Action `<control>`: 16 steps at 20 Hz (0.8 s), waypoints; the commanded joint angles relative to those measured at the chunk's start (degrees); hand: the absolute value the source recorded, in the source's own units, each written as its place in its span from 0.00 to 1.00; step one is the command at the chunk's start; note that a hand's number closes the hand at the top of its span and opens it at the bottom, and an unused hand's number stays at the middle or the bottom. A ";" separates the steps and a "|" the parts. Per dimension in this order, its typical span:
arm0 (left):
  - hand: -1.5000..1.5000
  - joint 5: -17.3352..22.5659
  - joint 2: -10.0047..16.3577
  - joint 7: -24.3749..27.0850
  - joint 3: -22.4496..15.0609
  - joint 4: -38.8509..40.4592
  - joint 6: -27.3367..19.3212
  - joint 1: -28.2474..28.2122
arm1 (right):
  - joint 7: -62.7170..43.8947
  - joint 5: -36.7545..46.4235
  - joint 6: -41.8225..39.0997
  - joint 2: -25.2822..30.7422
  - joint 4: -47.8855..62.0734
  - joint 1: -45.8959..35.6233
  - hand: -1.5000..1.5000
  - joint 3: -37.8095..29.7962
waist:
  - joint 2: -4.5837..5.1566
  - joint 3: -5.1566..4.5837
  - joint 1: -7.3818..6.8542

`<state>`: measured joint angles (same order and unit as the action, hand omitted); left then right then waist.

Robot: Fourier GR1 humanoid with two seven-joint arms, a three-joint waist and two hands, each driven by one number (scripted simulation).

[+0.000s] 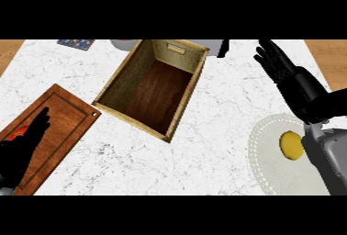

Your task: Pick the lemon from the placemat and place it in the basket

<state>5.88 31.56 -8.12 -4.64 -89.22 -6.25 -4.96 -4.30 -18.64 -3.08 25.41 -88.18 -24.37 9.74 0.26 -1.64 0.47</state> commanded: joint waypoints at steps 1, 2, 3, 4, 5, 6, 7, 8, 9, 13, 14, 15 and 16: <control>0.50 1.46 -2.93 3.65 1.65 5.24 -0.09 1.84 | -0.63 3.75 5.15 2.26 -2.92 6.70 1.00 -2.30 | -0.41 1.52 1.44; 0.50 1.29 -2.99 2.18 2.06 0.83 -2.34 0.48 | 0.47 4.48 8.07 4.52 0.35 9.92 1.00 -6.55 | -0.71 1.61 2.31; 0.50 2.60 -3.12 2.29 4.22 0.49 -3.41 1.33 | -0.03 5.87 11.37 7.06 2.76 10.77 1.00 -10.57 | -0.86 1.59 3.61; 0.50 3.03 -4.63 1.41 4.33 -0.71 -4.98 2.68 | 0.34 6.93 14.32 7.53 4.99 13.84 1.00 -12.78 | -0.91 1.70 5.65; 0.50 3.54 -4.67 2.84 6.02 -0.69 -5.81 3.08 | -0.14 8.28 17.90 9.25 8.02 14.69 1.00 -16.41 | -0.73 1.64 6.08; 0.50 3.72 -5.32 3.11 7.18 -0.85 -7.43 3.79 | 0.41 9.05 20.57 10.77 9.62 17.04 1.00 -19.60 | -0.95 1.69 8.55; 0.50 3.79 -8.95 1.41 4.12 -0.39 -8.03 5.92 | 13.17 6.19 18.41 5.30 4.82 18.12 1.00 -19.79 | -0.55 1.90 5.29; 0.50 5.92 -7.10 1.15 5.30 -1.12 -5.18 6.42 | 16.25 7.81 24.26 1.61 3.63 16.54 1.00 -20.80 | -0.65 1.87 3.93; 0.50 3.96 -8.96 2.54 4.21 -0.86 -7.54 6.10 | 17.56 12.53 28.95 1.86 5.14 18.79 1.00 -20.98 | -0.41 1.78 3.52; 0.50 3.68 -9.62 -0.06 3.49 0.25 -8.10 11.50 | 11.38 23.38 47.56 -2.07 12.13 18.85 0.00 -20.59 | 0.39 1.55 1.85; 0.50 4.67 -8.13 0.56 4.26 1.09 -5.81 10.90 | 8.59 25.50 50.91 -1.21 13.00 19.41 0.00 -21.38 | 0.28 1.42 1.36; 0.50 3.50 -8.80 -0.45 2.96 0.11 -6.87 10.49 | 3.64 28.29 53.94 -0.09 11.90 19.03 0.00 -20.73 | -0.07 1.33 0.89; 0.50 3.17 -9.61 0.56 2.86 0.70 -7.39 11.07 | 1.39 29.99 56.08 0.48 13.37 19.91 0.00 -21.44 | 0.02 1.31 0.96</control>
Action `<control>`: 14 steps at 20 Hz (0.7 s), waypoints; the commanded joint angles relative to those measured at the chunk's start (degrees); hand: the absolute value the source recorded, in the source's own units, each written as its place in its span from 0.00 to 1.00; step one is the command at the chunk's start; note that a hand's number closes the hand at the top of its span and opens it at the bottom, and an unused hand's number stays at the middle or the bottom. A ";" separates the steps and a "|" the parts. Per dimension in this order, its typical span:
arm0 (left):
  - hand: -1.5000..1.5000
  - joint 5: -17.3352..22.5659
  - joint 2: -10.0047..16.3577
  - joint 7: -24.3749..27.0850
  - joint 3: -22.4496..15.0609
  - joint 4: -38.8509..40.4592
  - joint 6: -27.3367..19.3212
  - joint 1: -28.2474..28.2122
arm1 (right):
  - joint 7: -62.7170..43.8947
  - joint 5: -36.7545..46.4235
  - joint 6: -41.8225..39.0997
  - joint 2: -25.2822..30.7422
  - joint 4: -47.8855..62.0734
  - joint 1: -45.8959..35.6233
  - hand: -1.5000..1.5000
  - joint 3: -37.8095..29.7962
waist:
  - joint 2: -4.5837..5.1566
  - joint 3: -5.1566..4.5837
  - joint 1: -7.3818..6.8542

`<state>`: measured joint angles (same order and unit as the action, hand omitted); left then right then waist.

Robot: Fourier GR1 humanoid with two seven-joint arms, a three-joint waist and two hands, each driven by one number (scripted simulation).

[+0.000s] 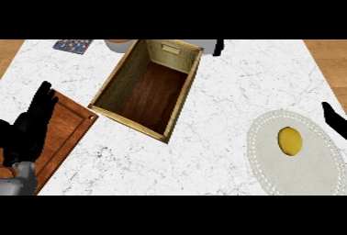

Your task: Pick the lemon from the placemat and place it in the basket

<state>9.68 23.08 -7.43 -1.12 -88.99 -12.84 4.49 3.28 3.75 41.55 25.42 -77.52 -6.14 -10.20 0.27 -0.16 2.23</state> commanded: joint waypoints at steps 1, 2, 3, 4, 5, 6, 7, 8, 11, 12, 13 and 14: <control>0.50 0.26 0.20 -0.67 0.15 -0.33 0.50 0.97 | -10.99 10.27 13.34 1.24 1.92 2.28 0.00 -0.60 | -0.25 -0.25 -1.37; 0.50 0.28 -0.39 -2.49 -0.03 -0.26 -0.34 2.85 | -14.65 12.21 13.15 3.61 2.21 3.12 0.00 -0.79 | -0.25 -0.24 -0.93; 0.50 -0.43 -0.61 -1.36 0.09 1.84 -0.58 3.57 | -19.89 14.67 13.03 4.54 0.97 3.22 0.00 0.67 | -0.18 -0.35 -0.75; 0.50 0.10 0.10 -3.10 0.16 -0.53 -0.27 2.77 | -25.15 15.96 10.12 6.94 -0.20 4.39 0.00 1.43 | -0.51 -0.40 -1.14; 0.50 -0.29 -0.42 -0.61 0.01 2.23 0.34 2.74 | -29.02 16.31 5.16 8.78 -0.17 5.01 0.00 3.05 | -0.26 -0.51 -0.86; 0.50 -1.19 -1.46 -2.16 -0.89 1.46 -1.47 3.18 | -30.82 15.26 0.21 10.00 -1.37 7.55 0.00 4.28 | -0.48 -0.55 0.05; 0.50 -0.94 0.14 -2.64 0.23 0.52 -1.01 3.49 | -33.43 14.92 -4.14 12.27 -2.11 8.30 0.00 5.13 | -0.65 -0.58 -0.28; 0.50 -0.19 -0.39 -0.90 0.26 1.69 0.05 2.97 | -35.90 15.28 -7.06 12.01 -1.24 9.39 0.00 7.38 | -0.27 -0.72 -0.62; 0.50 -0.89 -0.36 -1.78 -0.38 1.20 -0.31 2.31 | -43.75 11.92 -18.33 14.67 -6.53 10.88 0.00 11.21 | -0.77 -0.66 -0.84; 0.50 0.27 -0.12 -0.73 1.21 2.40 0.19 1.84 | -46.44 10.28 -21.20 15.40 -9.20 11.84 0.00 11.68 | -0.81 -0.64 -0.50; 0.50 -0.93 -0.99 -1.79 -0.18 2.05 -0.84 4.59 | -50.36 9.12 -24.82 17.83 -11.55 9.83 0.00 11.72 | -0.65 -0.51 -0.29; 0.50 -1.31 -2.12 -1.09 -1.53 1.36 -0.77 2.37 | -53.75 8.46 -26.71 19.20 -15.22 10.74 0.00 11.87 | -0.89 -0.42 -0.46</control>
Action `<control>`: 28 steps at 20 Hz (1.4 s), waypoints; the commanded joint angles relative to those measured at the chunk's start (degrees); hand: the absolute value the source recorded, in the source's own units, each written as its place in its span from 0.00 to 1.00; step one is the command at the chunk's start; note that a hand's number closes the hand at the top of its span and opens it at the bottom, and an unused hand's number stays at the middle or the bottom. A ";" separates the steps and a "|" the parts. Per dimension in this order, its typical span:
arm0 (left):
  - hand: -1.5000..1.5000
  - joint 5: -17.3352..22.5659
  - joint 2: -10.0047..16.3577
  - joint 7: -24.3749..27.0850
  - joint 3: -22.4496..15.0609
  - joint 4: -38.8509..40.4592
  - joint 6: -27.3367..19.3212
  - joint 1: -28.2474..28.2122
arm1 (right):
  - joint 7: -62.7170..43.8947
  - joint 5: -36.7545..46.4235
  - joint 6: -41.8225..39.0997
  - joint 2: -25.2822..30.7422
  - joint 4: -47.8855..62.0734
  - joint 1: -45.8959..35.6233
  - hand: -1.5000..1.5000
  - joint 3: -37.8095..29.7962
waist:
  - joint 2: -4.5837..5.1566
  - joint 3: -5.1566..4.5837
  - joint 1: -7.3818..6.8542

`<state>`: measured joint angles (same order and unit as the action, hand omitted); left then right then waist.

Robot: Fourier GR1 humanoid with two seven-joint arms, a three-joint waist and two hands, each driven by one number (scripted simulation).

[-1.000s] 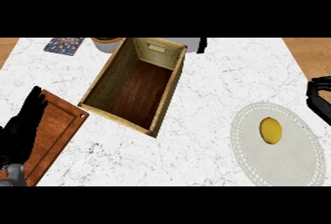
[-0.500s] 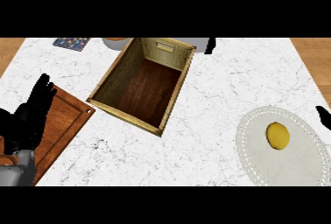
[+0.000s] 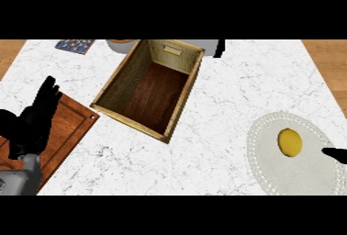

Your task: Pick the lemon from the placemat and place it in the basket

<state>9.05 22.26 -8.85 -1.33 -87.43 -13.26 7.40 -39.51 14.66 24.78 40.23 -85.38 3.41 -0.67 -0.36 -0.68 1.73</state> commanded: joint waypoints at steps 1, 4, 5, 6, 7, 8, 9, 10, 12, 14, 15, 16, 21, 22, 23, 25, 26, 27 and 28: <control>0.50 0.11 0.56 -0.06 0.67 -0.29 0.35 -0.22 | -15.37 -3.60 -10.84 4.79 -12.06 0.92 0.00 2.05 | -0.37 0.17 -0.12; 0.50 -0.34 -0.19 -1.22 0.80 2.00 -0.11 2.38 | -25.19 -6.12 -14.82 8.17 -22.16 1.76 0.00 0.33 | 0.02 0.44 -0.03; 0.50 0.27 -0.71 -0.19 0.59 0.66 0.58 0.64 | -27.45 -7.36 -15.34 8.84 -27.06 4.85 0.00 -0.73 | -0.18 0.45 0.26; 0.50 -0.28 -0.49 -1.44 0.69 -0.43 0.43 0.42 | -25.79 -9.47 -16.16 9.13 -26.96 6.83 0.00 -4.42 | 0.01 0.59 -0.42; 0.50 -1.95 -2.22 -0.14 -0.50 1.54 -0.64 1.52 | -29.33 -8.11 -14.64 7.05 -29.45 6.39 0.00 -3.32 | 0.14 0.59 -0.57; 0.50 0.29 -0.56 1.72 1.25 0.75 2.79 -1.07 | -32.60 -6.96 -14.75 7.10 -31.31 4.61 0.00 -3.10 | 0.17 0.59 -1.18; 0.50 -2.43 -2.57 1.21 -0.56 2.57 0.32 1.69 | -32.69 -5.54 -12.95 5.79 -34.57 7.18 0.00 -3.95 | 0.18 0.60 -0.70; 0.50 -1.80 -1.96 -2.45 -0.27 -2.28 0.16 0.36 | -32.36 -2.40 -11.49 3.33 -34.78 7.93 0.00 -2.20 | 0.17 0.64 -1.23; 0.50 -1.63 -0.95 -0.78 1.57 2.66 2.47 3.51 | -29.96 0.92 -10.76 1.22 -31.74 5.85 0.00 -2.72 | 0.35 0.65 -1.43; 0.50 -2.85 -3.92 -1.38 -0.32 1.26 0.39 3.20 | -25.03 5.90 -7.12 -3.76 -32.82 10.19 0.00 -0.39 | 0.29 0.67 -1.25; 0.50 -2.72 -4.15 0.69 0.13 1.14 0.71 0.59 | -28.97 5.68 -7.85 -4.41 -32.49 6.62 0.00 -0.31 | 0.33 0.65 -1.69; 0.50 -2.52 -3.69 2.66 1.34 6.02 2.29 3.04 | -20.29 4.16 -7.96 -5.47 -30.36 11.84 0.00 -3.57 | 0.34 0.68 -1.03; 0.50 -2.72 -4.17 2.05 2.89 3.57 4.40 1.86 | -16.79 7.70 -10.32 -11.32 -25.62 8.84 0.00 -2.49 | 0.32 0.68 -1.56; 0.50 -3.86 -4.84 0.90 2.66 2.59 3.09 1.98 | -16.86 9.27 -9.97 -12.63 -22.95 5.56 0.00 -1.75 | 0.34 0.69 -1.71; 0.50 -4.17 -4.54 2.24 2.91 4.54 3.99 2.99 | -12.79 9.02 -8.67 -13.92 -23.91 10.64 0.00 -2.49 | 0.32 0.69 -1.44; 0.50 -4.95 -5.33 0.90 2.45 2.09 2.87 1.59 | -11.80 13.61 -5.63 -17.32 -18.62 6.26 0.00 0.51 | 0.34 0.70 -1.79; 0.50 -4.93 -5.13 -2.00 2.87 4.01 3.12 6.55 | -9.62 13.32 -6.54 -16.37 -20.15 7.93 0.00 -1.12 | 0.34 0.70 -1.49; 0.50 -5.89 -5.70 -2.87 2.16 2.43 2.06 5.05 | -13.10 18.76 -4.65 -19.28 -19.15 5.64 0.00 3.35 | 0.35 0.69 -1.74; 0.50 -3.19 -3.02 2.37 5.83 6.01 6.80 3.95 | -9.31 14.60 -6.28 -16.60 -16.89 5.33 0.00 -2.59 | 0.37 0.68 -1.65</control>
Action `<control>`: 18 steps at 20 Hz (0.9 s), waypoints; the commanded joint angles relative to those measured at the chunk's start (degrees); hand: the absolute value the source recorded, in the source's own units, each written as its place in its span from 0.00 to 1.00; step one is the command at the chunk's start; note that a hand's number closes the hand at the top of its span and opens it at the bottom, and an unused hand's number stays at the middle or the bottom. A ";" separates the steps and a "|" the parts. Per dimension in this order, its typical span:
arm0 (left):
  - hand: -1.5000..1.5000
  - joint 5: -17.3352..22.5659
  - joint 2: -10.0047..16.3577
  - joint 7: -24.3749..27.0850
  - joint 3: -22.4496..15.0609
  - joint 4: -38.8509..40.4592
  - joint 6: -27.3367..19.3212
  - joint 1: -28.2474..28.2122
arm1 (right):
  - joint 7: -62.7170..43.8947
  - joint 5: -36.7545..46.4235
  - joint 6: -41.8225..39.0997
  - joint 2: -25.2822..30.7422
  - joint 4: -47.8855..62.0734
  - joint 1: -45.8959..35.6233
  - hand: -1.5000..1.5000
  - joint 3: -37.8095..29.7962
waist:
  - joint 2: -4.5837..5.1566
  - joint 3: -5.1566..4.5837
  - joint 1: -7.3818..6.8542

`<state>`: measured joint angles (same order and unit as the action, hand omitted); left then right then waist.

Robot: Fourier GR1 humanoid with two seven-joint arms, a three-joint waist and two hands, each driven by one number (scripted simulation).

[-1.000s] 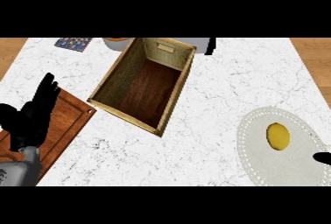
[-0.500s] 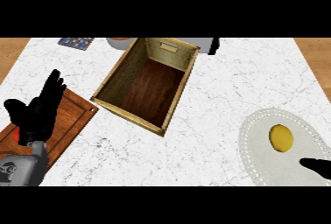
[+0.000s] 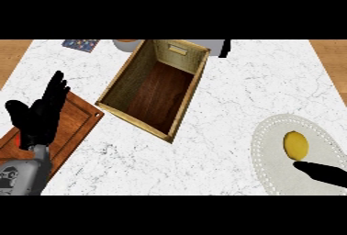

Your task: Pick the lemon from the placemat and place it in the basket

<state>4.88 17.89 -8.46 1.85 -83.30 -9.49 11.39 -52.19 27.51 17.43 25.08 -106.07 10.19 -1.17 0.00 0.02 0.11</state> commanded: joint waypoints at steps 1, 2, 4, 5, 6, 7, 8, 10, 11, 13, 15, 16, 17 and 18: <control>0.50 0.22 1.03 -0.03 1.54 -4.51 1.88 -3.20 | 7.20 2.70 2.74 -2.67 3.30 3.07 0.00 -1.27 | -0.08 0.00 -0.07; 0.50 -0.76 -0.28 -1.28 1.26 -2.40 1.80 -0.91 | 5.54 3.86 2.32 -4.56 3.17 0.20 0.00 -1.28 | -0.03 -0.01 -0.01; 0.50 0.59 0.92 -1.73 3.23 -1.10 3.58 0.49 | 9.04 4.94 4.03 -6.25 7.23 0.69 0.00 -0.82 | 0.00 -0.01 0.01; 0.50 -1.97 -2.64 2.26 1.66 1.47 0.57 -0.80 | 0.38 9.02 1.11 -5.93 -0.15 -0.70 0.00 1.03 | 0.00 -0.04 0.05; 0.50 -0.16 -0.25 1.17 3.48 2.97 3.94 1.57 | 10.56 5.50 3.54 -6.29 5.27 2.29 0.00 -1.53 | 0.00 -0.01 0.17; 0.50 -0.22 0.74 -1.80 3.58 -4.30 3.64 -2.68 | 4.50 10.14 3.85 -9.15 3.37 -0.41 0.00 2.23 | -0.05 -0.01 -0.18; 0.50 -2.09 -1.46 -0.85 2.65 -1.40 2.57 -0.92 | 9.59 7.70 2.49 -7.67 8.16 -1.20 0.00 -1.25 | -0.01 -0.01 -0.04; 0.50 -3.65 -3.79 0.35 1.79 1.23 1.04 0.58 | 8.24 9.15 3.13 -10.15 7.44 -2.55 0.00 -0.21 | 0.00 -0.01 0.01; 0.50 -2.95 -2.13 0.07 3.69 2.17 2.78 2.02 | 9.26 7.77 0.57 -8.50 2.42 2.45 0.00 -2.02 | -0.02 -0.02 0.18; 0.50 -2.52 -2.24 -5.32 2.47 -4.55 2.92 0.62 | 11.89 9.60 4.35 -11.85 9.75 -1.03 0.00 -0.43 | -0.04 0.00 -0.10; 0.50 -3.52 -3.21 -1.71 2.40 -6.92 3.10 -5.09 | 5.85 10.65 0.28 -10.91 -0.09 1.72 0.00 -1.04 | -0.09 -0.02 -0.05; 0.50 -3.59 -3.08 -1.72 3.95 2.00 2.77 3.84 | 7.71 11.05 2.33 -12.05 8.84 -4.46 0.00 -2.03 | 0.03 -0.02 0.05; 0.50 -3.53 -3.15 0.28 4.41 -0.68 4.30 -0.94 | 7.65 10.90 0.84 -12.50 6.45 -3.68 0.00 -2.39 | -0.01 -0.02 -0.04; 0.50 -3.26 -2.74 -4.42 4.25 -5.27 3.93 -1.45 | 10.12 11.45 1.90 -13.47 8.30 -1.68 0.00 -1.37 | -0.04 -0.01 -0.08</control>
<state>1.83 15.13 -9.98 5.33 -85.37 -6.16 10.72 -43.75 37.79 19.36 13.63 -99.65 8.58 -2.53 -0.03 -0.01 0.08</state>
